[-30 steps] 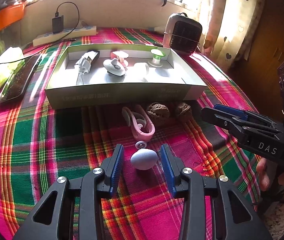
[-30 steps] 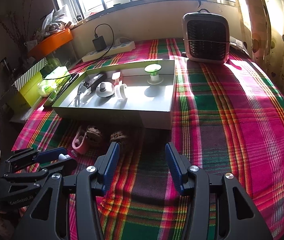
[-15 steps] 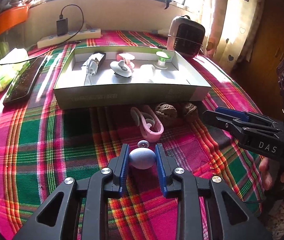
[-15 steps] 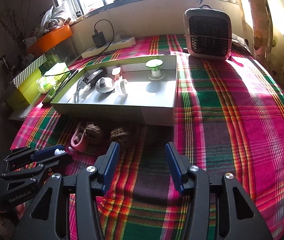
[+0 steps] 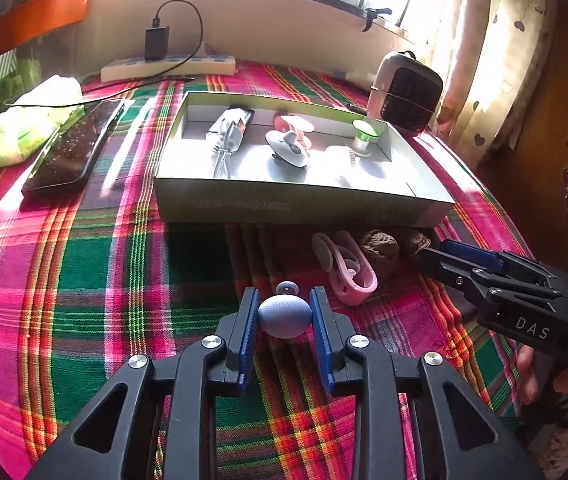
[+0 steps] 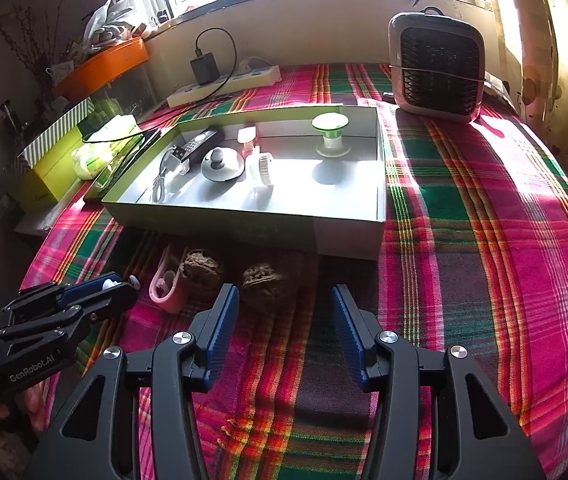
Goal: Organize objects
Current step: 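Close the left gripper on the pale blue egg-shaped item, then lower the right gripper onto a walnut and close on it while the left gripper holds the egg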
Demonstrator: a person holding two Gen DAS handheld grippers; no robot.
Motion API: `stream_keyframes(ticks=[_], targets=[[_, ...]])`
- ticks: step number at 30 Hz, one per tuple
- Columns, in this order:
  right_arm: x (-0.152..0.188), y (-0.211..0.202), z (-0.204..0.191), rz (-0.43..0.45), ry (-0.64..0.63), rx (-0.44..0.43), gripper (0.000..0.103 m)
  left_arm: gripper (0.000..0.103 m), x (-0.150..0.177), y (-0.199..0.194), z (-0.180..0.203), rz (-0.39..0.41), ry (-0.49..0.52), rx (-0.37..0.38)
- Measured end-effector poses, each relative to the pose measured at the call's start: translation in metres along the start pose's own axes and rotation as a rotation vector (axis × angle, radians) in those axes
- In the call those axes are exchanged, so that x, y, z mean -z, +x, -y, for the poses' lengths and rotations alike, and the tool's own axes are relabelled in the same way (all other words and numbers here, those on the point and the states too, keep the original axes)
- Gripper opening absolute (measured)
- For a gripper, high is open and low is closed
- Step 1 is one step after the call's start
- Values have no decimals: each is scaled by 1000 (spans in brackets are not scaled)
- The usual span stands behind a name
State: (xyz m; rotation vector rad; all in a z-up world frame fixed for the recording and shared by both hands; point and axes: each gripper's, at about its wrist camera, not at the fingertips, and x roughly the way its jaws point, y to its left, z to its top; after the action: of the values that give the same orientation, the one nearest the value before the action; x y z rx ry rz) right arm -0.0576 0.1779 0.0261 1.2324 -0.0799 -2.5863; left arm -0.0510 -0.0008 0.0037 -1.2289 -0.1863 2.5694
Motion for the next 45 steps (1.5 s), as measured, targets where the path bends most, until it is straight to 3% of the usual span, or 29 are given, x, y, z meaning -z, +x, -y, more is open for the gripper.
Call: stream_keyframes(ticks=[12,25,28,32,45], targets=[[-4,13,-11,-20,-59,83,49,24,-9,9,-5,5,-3,14],[-3,13,-10,-18,-62,79,49,24,-12,11,-6,8,-6,-1],[-3,12,-10,-16,-66,90,38,24,-14,12,-4,5,8,-12],[-3,11,-6,-12,-49,86,33,24,-15,13,-3,4,7,-14],[-3,11,-7,-13,-54,90,33,24,-15,14,-2,5,6,-12]])
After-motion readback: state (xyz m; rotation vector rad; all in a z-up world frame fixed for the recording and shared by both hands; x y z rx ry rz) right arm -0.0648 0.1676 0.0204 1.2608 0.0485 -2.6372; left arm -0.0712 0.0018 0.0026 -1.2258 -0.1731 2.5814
